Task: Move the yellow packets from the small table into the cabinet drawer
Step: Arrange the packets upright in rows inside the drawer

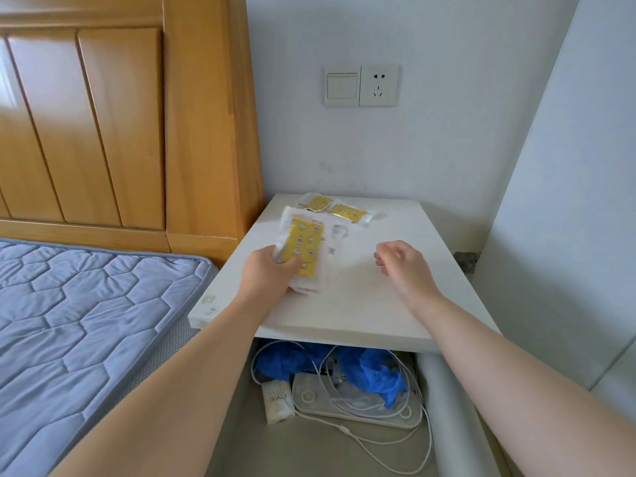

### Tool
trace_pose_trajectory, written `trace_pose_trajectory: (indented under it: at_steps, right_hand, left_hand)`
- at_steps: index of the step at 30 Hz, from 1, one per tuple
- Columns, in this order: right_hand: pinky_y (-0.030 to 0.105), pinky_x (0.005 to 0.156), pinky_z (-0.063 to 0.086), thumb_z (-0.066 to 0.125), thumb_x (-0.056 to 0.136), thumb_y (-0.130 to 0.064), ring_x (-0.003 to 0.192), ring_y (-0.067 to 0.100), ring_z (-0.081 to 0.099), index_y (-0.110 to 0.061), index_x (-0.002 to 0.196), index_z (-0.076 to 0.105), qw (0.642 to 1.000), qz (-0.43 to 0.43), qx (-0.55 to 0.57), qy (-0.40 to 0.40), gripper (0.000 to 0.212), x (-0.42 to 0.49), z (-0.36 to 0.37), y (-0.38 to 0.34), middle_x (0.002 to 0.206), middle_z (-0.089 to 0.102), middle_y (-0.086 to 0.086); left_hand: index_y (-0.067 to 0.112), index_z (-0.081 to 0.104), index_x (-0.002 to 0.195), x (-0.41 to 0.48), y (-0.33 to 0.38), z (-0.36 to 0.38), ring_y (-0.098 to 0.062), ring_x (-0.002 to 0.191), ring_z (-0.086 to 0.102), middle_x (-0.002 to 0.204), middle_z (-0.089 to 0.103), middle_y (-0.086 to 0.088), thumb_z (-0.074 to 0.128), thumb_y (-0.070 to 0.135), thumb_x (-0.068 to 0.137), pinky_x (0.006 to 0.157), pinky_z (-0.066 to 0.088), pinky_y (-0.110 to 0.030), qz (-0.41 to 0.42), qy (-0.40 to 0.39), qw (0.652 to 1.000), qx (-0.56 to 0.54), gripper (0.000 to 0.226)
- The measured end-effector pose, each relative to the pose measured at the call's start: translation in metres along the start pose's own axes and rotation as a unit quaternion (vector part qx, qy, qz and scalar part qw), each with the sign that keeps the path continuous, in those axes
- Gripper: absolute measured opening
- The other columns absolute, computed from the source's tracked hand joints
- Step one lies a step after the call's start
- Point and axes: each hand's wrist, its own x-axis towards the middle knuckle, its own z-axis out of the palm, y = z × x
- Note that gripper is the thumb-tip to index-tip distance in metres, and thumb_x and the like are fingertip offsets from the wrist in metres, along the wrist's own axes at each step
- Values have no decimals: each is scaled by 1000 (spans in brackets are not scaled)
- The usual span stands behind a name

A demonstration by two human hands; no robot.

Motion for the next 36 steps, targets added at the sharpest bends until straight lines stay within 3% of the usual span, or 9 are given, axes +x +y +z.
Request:
trace_pose_trajectory:
  at_steps: [3, 7, 9, 13, 17, 20, 29, 33, 36]
  right_hand:
    - [29, 102, 35, 51, 94, -32, 128, 17, 43, -13, 132, 48, 975, -89, -198, -54, 42, 16, 15, 6, 135, 49, 3]
    - [46, 116, 14, 41, 96, -42, 145, 20, 9, -23, 147, 28, 869, -180, -448, -110, 55, 48, 42, 6, 158, 13, 2]
    - [50, 117, 7, 35, 98, -45, 147, 22, 2, -28, 147, 28, 848, -197, -479, -113, 52, 68, 54, 4, 160, 5, 1]
    - [54, 114, -1, 27, 96, -59, 147, 24, -6, -36, 144, 32, 854, -159, -488, -83, 54, 105, 66, 5, 160, -4, 2]
    - [55, 113, -2, 20, 95, -61, 147, 24, -3, -42, 147, 20, 814, -91, -549, -168, 55, 127, 73, 7, 160, 0, 1]
    - [51, 114, 7, 22, 96, -53, 145, 21, 13, -38, 146, 26, 826, -85, -524, -190, 53, 128, 72, 6, 157, 20, -2]
    - [41, 111, 26, 36, 95, -31, 137, 21, 29, -32, 137, 46, 872, -122, -451, -149, 43, 62, 24, 10, 147, 40, -6]
    - [33, 100, 39, 45, 86, -10, 122, 17, 42, -23, 110, 68, 941, -117, -305, -90, 36, 27, 3, 9, 116, 61, -5]
    - [28, 80, 48, 48, 86, -11, 96, 16, 59, -14, 86, 72, 966, -100, -237, -24, 24, 15, -7, 8, 96, 67, -3]
  left_hand:
    - [14, 55, 82, 15, -12, -4, -15, 63, 50, 77, 59, -1, 60, 23, 89, 54, 39, -27, -18, 86, 995, -54, 12]
    - [11, 51, 86, 28, -12, 9, -18, 70, 50, 78, 56, -1, 56, 20, 88, 56, 37, -29, -24, 134, 990, -42, 11]
    - [13, 50, 91, 34, -9, 15, -18, 74, 52, 81, 55, 1, 55, 20, 89, 57, 38, -29, -21, 142, 989, -22, 10]
    - [14, 47, 94, 44, -8, 24, -22, 81, 53, 88, 56, -1, 56, 22, 89, 67, 39, -31, -16, 155, 988, -1, 13]
    - [16, 47, 94, 53, -11, 28, -22, 82, 54, 86, 55, 2, 56, 24, 89, 67, 41, -32, -14, 160, 987, 14, 13]
    - [15, 46, 93, 55, -12, 29, -23, 80, 54, 81, 53, 3, 55, 23, 88, 67, 42, -32, -12, 165, 986, 6, 13]
    - [13, 52, 97, 40, -4, 24, -17, 72, 55, 84, 58, 4, 54, 18, 87, 60, 43, -29, 3, 146, 987, -66, 11]
    - [17, 54, 103, 24, 4, 25, -7, 69, 56, 96, 62, 3, 55, 18, 89, 50, 42, -22, -7, 74, 994, -83, 14]
    - [19, 51, 101, 9, 8, 28, -4, 68, 51, 90, 57, 5, 55, 20, 90, 45, 34, -16, -12, 52, 997, -49, 11]
